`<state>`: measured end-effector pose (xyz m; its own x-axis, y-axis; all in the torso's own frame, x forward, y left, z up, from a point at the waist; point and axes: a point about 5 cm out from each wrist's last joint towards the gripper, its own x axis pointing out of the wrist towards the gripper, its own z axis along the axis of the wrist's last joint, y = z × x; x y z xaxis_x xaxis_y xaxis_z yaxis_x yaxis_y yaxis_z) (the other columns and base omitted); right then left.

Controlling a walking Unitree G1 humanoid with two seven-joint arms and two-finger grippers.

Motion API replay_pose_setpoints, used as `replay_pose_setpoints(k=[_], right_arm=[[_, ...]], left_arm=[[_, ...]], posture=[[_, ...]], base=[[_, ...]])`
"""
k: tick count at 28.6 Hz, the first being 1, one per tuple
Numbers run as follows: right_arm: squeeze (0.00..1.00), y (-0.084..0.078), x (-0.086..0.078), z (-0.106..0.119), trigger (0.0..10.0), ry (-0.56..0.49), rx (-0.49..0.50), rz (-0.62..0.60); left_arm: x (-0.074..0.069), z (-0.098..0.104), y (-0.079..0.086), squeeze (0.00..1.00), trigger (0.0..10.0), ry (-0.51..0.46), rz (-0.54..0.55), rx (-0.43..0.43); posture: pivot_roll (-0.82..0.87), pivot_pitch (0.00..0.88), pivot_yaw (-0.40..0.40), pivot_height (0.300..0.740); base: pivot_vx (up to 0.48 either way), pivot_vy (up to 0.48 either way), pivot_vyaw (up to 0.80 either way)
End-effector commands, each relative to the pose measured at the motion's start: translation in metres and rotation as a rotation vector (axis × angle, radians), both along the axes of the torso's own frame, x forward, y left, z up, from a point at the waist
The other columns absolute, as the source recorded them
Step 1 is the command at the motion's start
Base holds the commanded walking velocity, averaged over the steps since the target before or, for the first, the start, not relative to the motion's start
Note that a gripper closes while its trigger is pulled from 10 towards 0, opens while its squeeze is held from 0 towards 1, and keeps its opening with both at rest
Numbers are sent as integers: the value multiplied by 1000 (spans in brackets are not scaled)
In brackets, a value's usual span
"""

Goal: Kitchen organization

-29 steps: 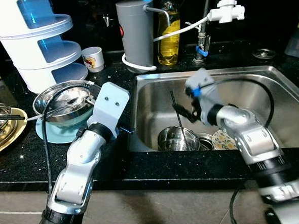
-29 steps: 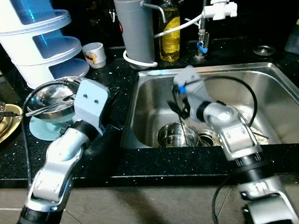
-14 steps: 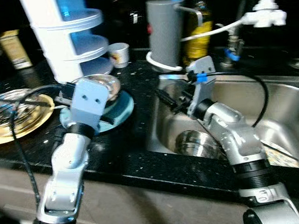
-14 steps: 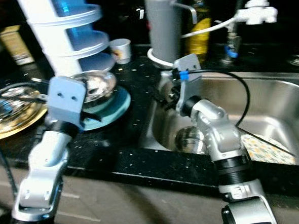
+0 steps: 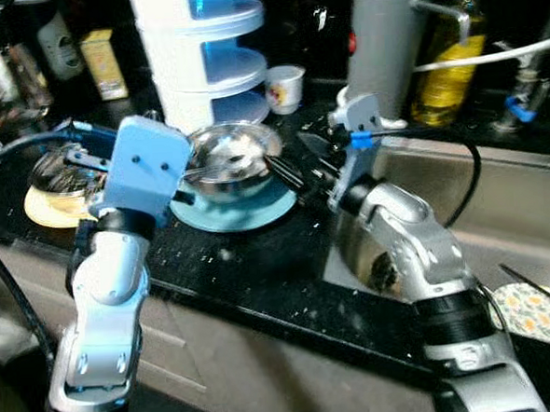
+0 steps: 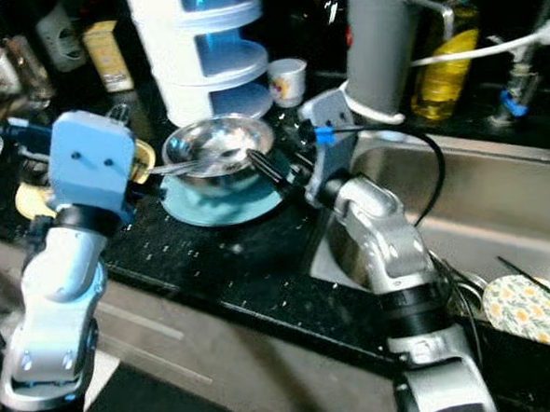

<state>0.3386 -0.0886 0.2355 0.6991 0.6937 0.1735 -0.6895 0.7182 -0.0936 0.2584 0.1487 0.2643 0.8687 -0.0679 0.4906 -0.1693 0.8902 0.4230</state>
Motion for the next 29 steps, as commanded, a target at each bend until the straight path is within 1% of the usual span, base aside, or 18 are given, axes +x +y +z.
replay_pose_setpoints(k=[1,2,3,5,6,7,10,11,14,15,18,19,22,23,26,29], right_arm=[[0,6,-5,4,10000,-36,3,44],[0,6,-5,4,10000,-36,3,44],[0,10,-7,5,10000,-46,0,65],[0,10,-7,5,10000,-46,0,65],[0,16,-7,5,10000,-56,-15,73],[0,16,-7,5,10000,-56,-15,73],[0,17,-2,7,10000,-73,-41,29],[0,17,-2,7,10000,-73,-41,29],[0,11,2,8,10000,-124,-160,-41],[0,11,2,8,10000,-124,-160,-41],[0,5,7,10,10000,-173,-264,-123],[0,5,7,10,10000,-173,-264,-123],[0,2,8,11,10000,-202,-321,-148],[0,2,8,11,10000,-202,-321,-148],[0,5,7,7,10000,-227,-388,-134],[0,7,6,5,10000,-224,-395,-112]], left_arm=[[-3,-3,2,0,10000,14,21,-10],[-3,-3,2,0,10000,14,21,-10],[-4,-6,5,0,10000,31,32,-31],[-4,-6,5,0,10000,31,32,-31],[-7,-17,9,0,10000,75,48,-71],[-7,-17,9,0,10000,75,48,-71],[-12,-29,8,0,10000,124,34,-84],[-12,-29,8,0,10000,124,34,-84],[-17,-44,1,0,10000,176,-9,-91],[-17,-44,1,0,10000,176,-9,-91],[-20,-55,-4,0,10000,214,-37,-103],[-20,-55,-4,0,10000,214,-37,-103],[-21,-60,-7,0,10000,233,-47,-114],[-21,-60,-7,0,10000,233,-47,-114],[-23,-67,-12,0,10000,260,-67,-127],[-24,-69,-13,0,10000,267,-74,-128]], posture=[[84,0,-19,740],[84,0,-19,740],[85,0,-20,740],[85,0,-20,740],[92,0,-24,740],[92,0,-24,740],[95,0,-28,740],[95,0,-28,740],[90,0,-26,740],[90,0,-26,740],[82,0,-24,740],[82,0,-24,740],[81,0,-23,740],[81,0,-23,740],[78,0,-22,740],[78,0,-21,740]], base=[[0,0,775],[0,0,775],[0,0,775],[0,0,775],[0,0,788],[0,0,788],[0,0,0],[0,0,0],[0,0,0],[0,0,0],[0,0,0],[0,0,0],[0,0,0],[0,0,0],[0,0,0],[0,0,0]])
